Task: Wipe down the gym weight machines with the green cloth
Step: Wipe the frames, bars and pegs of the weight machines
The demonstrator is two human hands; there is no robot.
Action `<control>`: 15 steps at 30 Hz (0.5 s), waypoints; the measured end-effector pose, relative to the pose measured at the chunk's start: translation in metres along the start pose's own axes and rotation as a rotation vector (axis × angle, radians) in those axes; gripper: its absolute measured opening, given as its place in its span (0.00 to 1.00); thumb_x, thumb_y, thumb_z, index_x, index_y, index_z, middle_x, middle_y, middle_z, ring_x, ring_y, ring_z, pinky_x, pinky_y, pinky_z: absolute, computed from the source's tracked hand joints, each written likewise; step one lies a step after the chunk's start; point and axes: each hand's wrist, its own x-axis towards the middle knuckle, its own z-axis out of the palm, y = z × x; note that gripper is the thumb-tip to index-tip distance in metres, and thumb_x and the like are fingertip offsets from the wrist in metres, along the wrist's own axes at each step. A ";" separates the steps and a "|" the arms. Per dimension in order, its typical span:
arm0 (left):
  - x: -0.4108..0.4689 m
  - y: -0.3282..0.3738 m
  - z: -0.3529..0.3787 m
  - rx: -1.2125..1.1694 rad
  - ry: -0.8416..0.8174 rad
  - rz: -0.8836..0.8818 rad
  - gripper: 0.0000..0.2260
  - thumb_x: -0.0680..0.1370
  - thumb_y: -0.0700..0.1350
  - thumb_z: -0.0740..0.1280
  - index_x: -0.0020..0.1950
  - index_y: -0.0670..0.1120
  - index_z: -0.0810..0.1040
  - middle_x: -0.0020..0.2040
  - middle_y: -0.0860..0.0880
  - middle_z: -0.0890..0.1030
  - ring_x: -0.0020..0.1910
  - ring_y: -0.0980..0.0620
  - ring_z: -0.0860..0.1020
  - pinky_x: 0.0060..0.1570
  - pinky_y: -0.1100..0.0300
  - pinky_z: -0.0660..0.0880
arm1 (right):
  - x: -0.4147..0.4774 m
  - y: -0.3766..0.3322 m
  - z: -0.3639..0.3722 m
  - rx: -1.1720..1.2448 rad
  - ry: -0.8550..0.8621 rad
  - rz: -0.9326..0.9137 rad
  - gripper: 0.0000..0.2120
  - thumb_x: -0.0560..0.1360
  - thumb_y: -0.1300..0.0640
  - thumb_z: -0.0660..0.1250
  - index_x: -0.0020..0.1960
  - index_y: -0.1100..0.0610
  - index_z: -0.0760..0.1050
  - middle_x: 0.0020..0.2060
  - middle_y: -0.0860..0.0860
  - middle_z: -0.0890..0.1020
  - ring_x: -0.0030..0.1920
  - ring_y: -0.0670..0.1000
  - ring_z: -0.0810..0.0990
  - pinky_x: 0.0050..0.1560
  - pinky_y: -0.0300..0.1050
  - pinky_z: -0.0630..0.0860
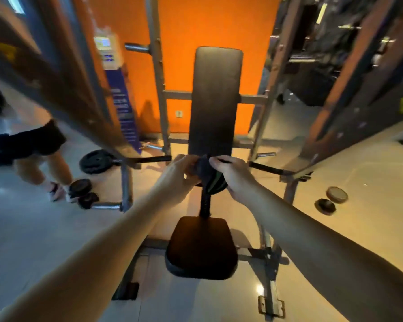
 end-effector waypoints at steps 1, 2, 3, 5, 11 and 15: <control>0.017 0.006 0.009 0.009 -0.018 0.003 0.11 0.79 0.46 0.71 0.59 0.57 0.75 0.52 0.62 0.73 0.49 0.62 0.78 0.40 0.69 0.76 | 0.009 0.000 -0.014 0.021 0.039 0.025 0.10 0.75 0.46 0.73 0.52 0.51 0.84 0.50 0.53 0.86 0.56 0.57 0.83 0.65 0.62 0.77; 0.035 0.012 0.017 0.026 -0.041 0.000 0.08 0.79 0.48 0.71 0.56 0.57 0.76 0.52 0.62 0.72 0.48 0.62 0.77 0.39 0.69 0.74 | 0.016 -0.001 -0.028 0.029 0.077 0.052 0.15 0.75 0.44 0.73 0.55 0.52 0.83 0.52 0.53 0.86 0.57 0.58 0.82 0.65 0.61 0.77; 0.052 0.017 0.025 0.043 -0.068 0.004 0.05 0.80 0.50 0.71 0.53 0.57 0.77 0.52 0.62 0.73 0.48 0.61 0.77 0.39 0.68 0.72 | 0.024 -0.002 -0.041 0.030 0.112 0.081 0.19 0.74 0.41 0.72 0.56 0.54 0.82 0.53 0.54 0.85 0.58 0.58 0.82 0.65 0.60 0.77; 0.084 0.026 0.042 0.080 -0.144 0.052 0.01 0.80 0.53 0.69 0.50 0.58 0.79 0.51 0.60 0.74 0.47 0.60 0.76 0.41 0.67 0.70 | 0.037 -0.003 -0.068 0.036 0.147 0.125 0.26 0.73 0.36 0.69 0.59 0.56 0.81 0.53 0.56 0.85 0.59 0.60 0.82 0.63 0.58 0.78; 0.151 0.049 0.085 -0.105 -0.346 0.145 0.07 0.82 0.48 0.66 0.56 0.49 0.81 0.49 0.54 0.80 0.48 0.57 0.79 0.50 0.60 0.77 | 0.046 -0.010 -0.137 0.062 0.209 0.123 0.32 0.71 0.32 0.69 0.64 0.55 0.76 0.57 0.56 0.82 0.59 0.57 0.81 0.57 0.62 0.82; 0.187 0.065 0.107 -0.294 -0.487 0.145 0.10 0.81 0.51 0.66 0.55 0.44 0.79 0.50 0.45 0.81 0.49 0.48 0.82 0.50 0.53 0.81 | 0.041 -0.013 -0.160 -0.041 0.286 0.077 0.35 0.68 0.48 0.79 0.71 0.56 0.72 0.61 0.55 0.81 0.60 0.58 0.82 0.55 0.61 0.83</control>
